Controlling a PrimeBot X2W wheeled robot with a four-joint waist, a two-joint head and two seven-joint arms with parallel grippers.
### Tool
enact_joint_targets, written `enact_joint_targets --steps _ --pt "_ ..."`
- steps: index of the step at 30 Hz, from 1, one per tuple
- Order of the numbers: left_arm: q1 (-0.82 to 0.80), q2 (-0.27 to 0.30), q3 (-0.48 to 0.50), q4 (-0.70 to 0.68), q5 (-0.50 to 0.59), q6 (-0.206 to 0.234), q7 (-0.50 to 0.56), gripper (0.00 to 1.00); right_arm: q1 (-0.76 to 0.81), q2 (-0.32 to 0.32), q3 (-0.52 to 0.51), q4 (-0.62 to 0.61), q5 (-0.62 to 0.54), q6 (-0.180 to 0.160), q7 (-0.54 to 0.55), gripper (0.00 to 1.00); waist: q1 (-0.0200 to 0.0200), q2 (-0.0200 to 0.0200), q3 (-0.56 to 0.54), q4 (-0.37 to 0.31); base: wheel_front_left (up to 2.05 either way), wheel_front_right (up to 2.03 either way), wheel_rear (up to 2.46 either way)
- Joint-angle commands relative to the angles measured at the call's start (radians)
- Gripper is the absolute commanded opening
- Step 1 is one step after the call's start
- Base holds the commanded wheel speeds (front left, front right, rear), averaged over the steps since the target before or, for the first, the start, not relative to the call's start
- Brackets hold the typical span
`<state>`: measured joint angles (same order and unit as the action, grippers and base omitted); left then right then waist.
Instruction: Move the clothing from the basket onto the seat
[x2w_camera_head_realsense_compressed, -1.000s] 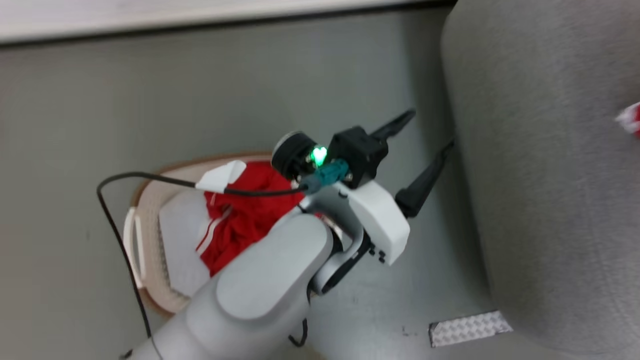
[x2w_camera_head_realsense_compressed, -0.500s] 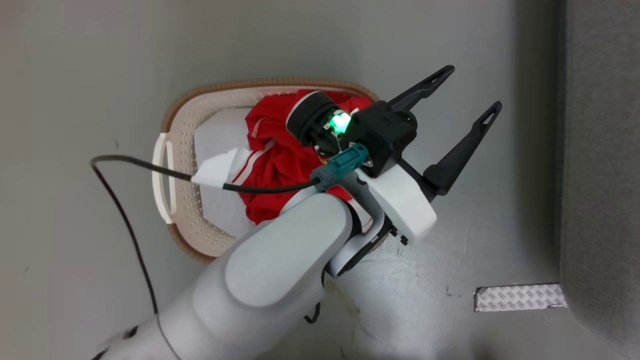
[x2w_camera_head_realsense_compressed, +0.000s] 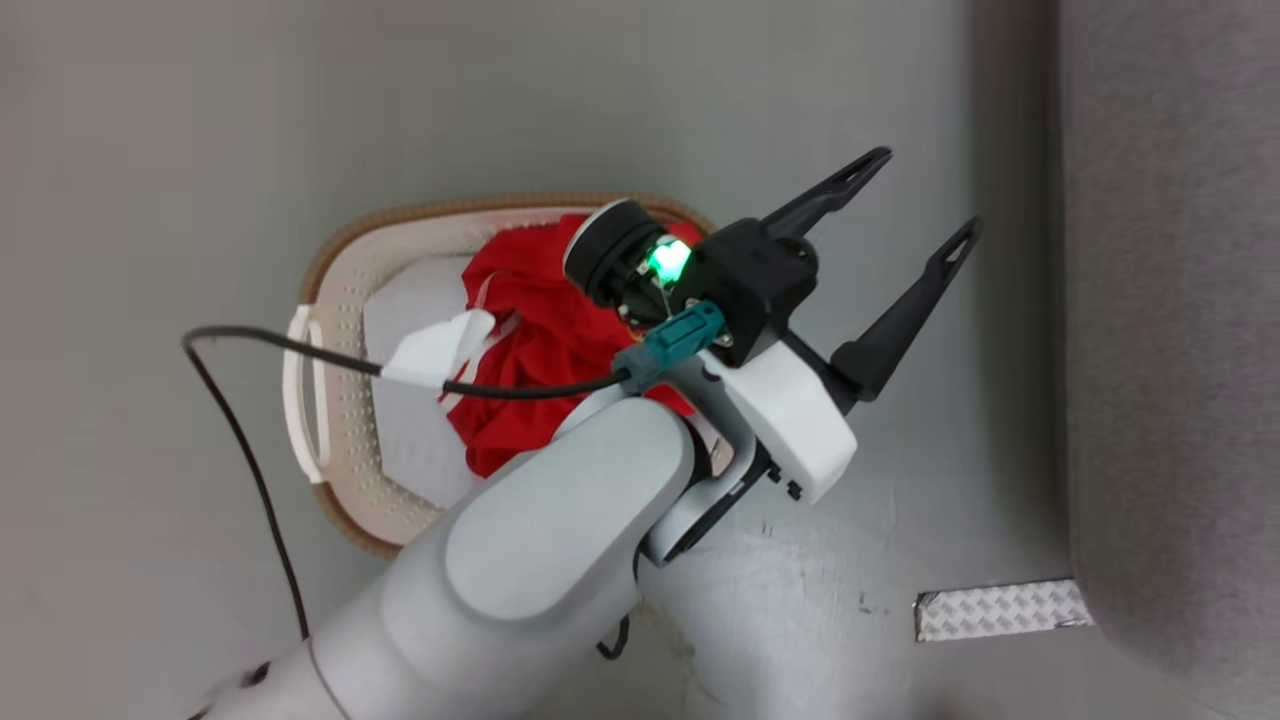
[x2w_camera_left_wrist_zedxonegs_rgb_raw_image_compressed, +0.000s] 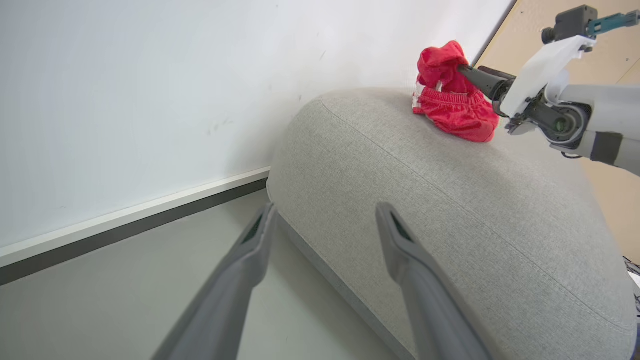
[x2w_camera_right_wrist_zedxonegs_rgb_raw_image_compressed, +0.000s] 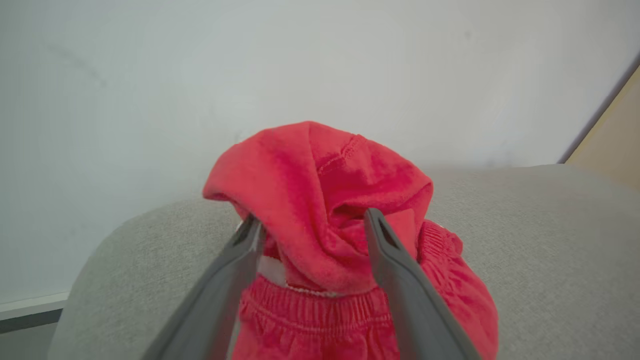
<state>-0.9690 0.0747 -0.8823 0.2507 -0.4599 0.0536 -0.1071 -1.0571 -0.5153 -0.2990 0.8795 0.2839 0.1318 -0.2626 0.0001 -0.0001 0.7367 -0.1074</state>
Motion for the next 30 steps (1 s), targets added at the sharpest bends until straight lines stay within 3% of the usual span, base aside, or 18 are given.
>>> enact_joint_targets --steps 1,9,17,26,30 --pt "0.017 0.009 0.002 0.006 -0.011 -0.001 -0.009 1.00 0.034 0.013 0.017 -0.015 -0.005 -0.002 -0.003 1.00 -0.0001 0.0001 -0.038 -0.017 0.00 0.00 0.00" --pt "0.100 0.041 0.023 0.050 -0.053 0.006 -0.058 1.00 0.257 0.052 0.062 -0.211 0.006 -0.002 -0.003 1.00 -0.0001 0.0001 -0.193 -0.031 0.00 0.00 0.00" --pt "0.264 0.092 0.081 0.106 -0.113 0.046 -0.129 1.00 0.536 0.161 0.033 -0.461 -0.045 -0.002 -0.003 1.00 -0.0001 0.0001 -0.377 -0.005 0.00 0.00 0.00" --pt "0.501 0.150 0.221 0.151 -0.189 0.091 -0.157 1.00 0.834 0.279 0.051 -0.684 -0.079 -0.002 -0.002 1.00 -0.0001 0.0001 -0.545 0.049 0.00 0.00 0.00" --pt "0.602 0.157 0.315 0.118 -0.166 0.102 -0.158 1.00 0.933 0.318 0.072 -0.743 -0.091 -0.002 -0.002 1.00 -0.0001 0.0001 -0.595 0.074 0.00 0.00 0.00"
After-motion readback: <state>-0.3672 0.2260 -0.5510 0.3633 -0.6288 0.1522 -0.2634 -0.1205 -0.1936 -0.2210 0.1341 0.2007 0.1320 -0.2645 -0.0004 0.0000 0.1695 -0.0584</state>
